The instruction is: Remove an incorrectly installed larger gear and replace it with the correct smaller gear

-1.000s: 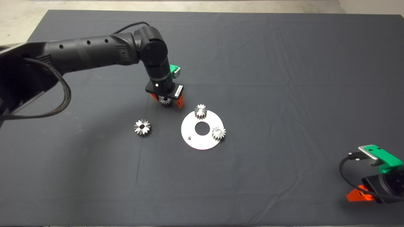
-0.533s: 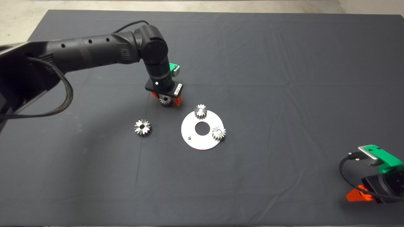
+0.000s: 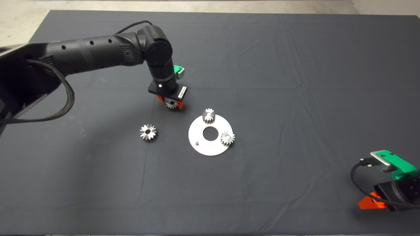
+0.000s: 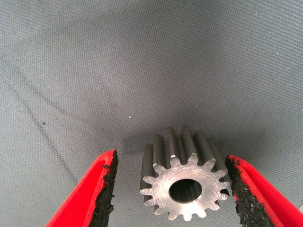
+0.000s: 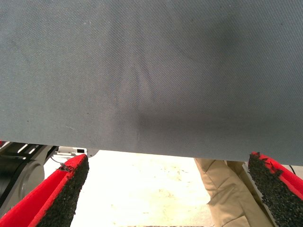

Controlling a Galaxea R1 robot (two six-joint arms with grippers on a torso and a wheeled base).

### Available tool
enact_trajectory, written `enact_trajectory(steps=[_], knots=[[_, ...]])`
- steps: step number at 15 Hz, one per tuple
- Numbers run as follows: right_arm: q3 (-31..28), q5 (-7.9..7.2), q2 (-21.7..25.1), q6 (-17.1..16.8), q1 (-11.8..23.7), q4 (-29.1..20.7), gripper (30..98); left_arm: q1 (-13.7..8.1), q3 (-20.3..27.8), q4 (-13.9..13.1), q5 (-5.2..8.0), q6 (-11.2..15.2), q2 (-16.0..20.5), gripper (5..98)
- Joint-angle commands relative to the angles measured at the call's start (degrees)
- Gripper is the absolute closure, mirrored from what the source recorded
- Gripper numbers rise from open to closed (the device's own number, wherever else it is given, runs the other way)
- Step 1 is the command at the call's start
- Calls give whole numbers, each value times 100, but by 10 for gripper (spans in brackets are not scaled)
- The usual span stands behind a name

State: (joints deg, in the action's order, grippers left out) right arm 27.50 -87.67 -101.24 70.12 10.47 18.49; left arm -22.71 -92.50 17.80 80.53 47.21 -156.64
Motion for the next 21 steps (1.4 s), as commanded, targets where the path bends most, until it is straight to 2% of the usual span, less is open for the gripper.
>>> enact_trajectory(steps=[1, 8, 11, 12, 14, 18, 21], knots=[[-13, -426, -6, 28, 52, 163, 397, -67, 2, 48, 103, -46, 23, 490], [-18, -426, 3, 28, 43, 163, 397, -67, -12, 40, 139, -54, -13, 623], [-16, -426, -6, 28, 43, 163, 397, -111, 87, 31, 499, -17, -30, 654], [-18, -426, -6, 28, 43, 163, 397, -120, 137, 22, 655, 33, -21, 661], [-18, -426, -6, 28, 52, 163, 397, -149, 360, -4, 727, 150, 5, 663], [-36, -435, 3, 28, 52, 155, 397, -760, 453, -66, 727, 236, -30, 698], [-62, -426, 21, 28, 52, 155, 397, -1106, 753, -101, 727, 640, -66, 725]])
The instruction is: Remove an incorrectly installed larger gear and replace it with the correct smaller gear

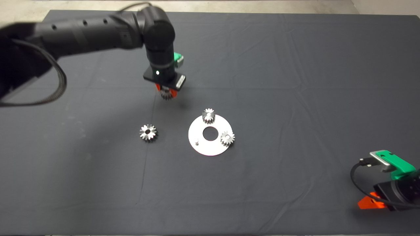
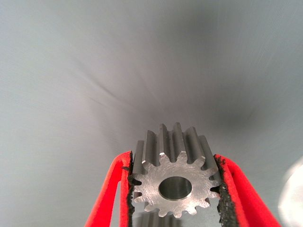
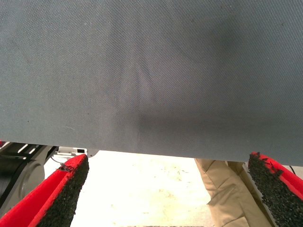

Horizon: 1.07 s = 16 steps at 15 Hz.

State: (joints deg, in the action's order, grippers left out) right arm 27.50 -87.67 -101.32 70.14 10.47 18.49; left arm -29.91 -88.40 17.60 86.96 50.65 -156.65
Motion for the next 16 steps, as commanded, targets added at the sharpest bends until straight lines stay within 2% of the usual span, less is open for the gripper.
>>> enact_trajectory(steps=[1, 2, 4, 7, 9, 11, 12, 15, 16], knots=[[-80, -426, 19, 34, 52, 155, 397, -452, 500, -90, 85, 417, -55, 731], [-80, -435, 10, 69, 52, 137, 397, -489, 631, -95, 85, 597, -16, 736], [-80, -426, 2, 70, 130, 128, 397, -498, 1396, -108, 76, 1010, 128, 750], [-96, -426, -27, 70, 591, 102, 397, -498, 2861, -83, 85, 2193, 574, 760], [-139, -426, -25, 70, 667, 111, 397, -568, 3510, -36, 96, 2747, 703, 762], [-141, -426, -34, 70, 658, 111, 397, -569, 4430, 328, 152, 3554, 873, 763], [-141, -426, -25, 61, 658, 111, 397, -569, 4686, 451, 193, 3900, 903, 763], [-159, -426, -34, 8, 667, 111, 397, -560, 5021, 765, 199, 4605, 812, 765], [-159, -427, -34, 8, 658, 120, 397, -543, 5016, 825, 200, 4629, 654, 765]])
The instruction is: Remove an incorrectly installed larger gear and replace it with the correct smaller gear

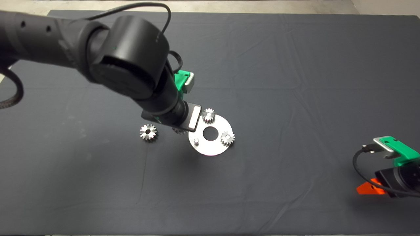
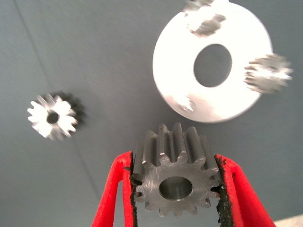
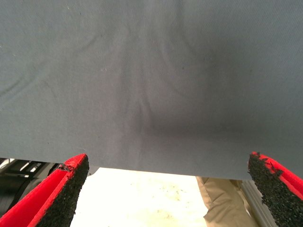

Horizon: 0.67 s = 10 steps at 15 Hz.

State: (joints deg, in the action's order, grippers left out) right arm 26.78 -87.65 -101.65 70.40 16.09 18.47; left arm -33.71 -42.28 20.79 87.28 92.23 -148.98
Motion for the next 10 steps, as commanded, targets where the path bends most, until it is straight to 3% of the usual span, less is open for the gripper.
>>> enact_trajectory(steps=[1, 3, 6, 7, 10], knots=[[-87, -437, 5, -18, 87, 139, 397, -145, 347, 514, 192, 472, -195, 766], [-227, -437, 34, -18, 96, 139, 397, -58, 150, 504, 210, 363, -295, 767], [-299, -428, 104, 27, 79, 139, 397, -31, -781, 21, 272, -663, -804, 767], [-333, -428, 137, 35, 73, 139, 397, -31, -907, -22, 272, -830, -857, 767], [-465, -428, 184, 167, 54, 139, 397, -31, -1000, -137, 307, -986, -857, 769]])
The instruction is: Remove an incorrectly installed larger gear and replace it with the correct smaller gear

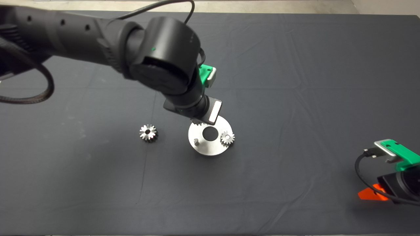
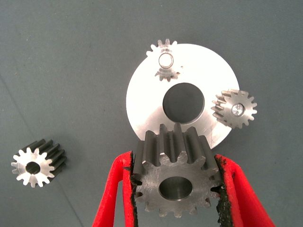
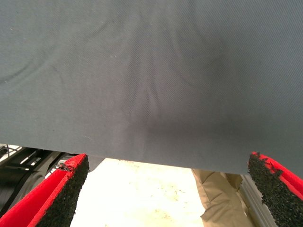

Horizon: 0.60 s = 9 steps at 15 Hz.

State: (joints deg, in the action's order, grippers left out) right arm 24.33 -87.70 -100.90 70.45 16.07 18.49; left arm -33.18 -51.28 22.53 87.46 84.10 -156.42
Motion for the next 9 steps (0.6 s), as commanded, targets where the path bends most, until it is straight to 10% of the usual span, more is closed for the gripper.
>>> enact_trajectory(steps=[1, 9], knots=[[-229, -423, 109, 180, 64, 137, 397, -75, -100, -328, 295, -233, -90, 770], [-342, -424, 318, 188, 64, 146, 397, 143, -91, -521, 307, -376, 2, 775]])
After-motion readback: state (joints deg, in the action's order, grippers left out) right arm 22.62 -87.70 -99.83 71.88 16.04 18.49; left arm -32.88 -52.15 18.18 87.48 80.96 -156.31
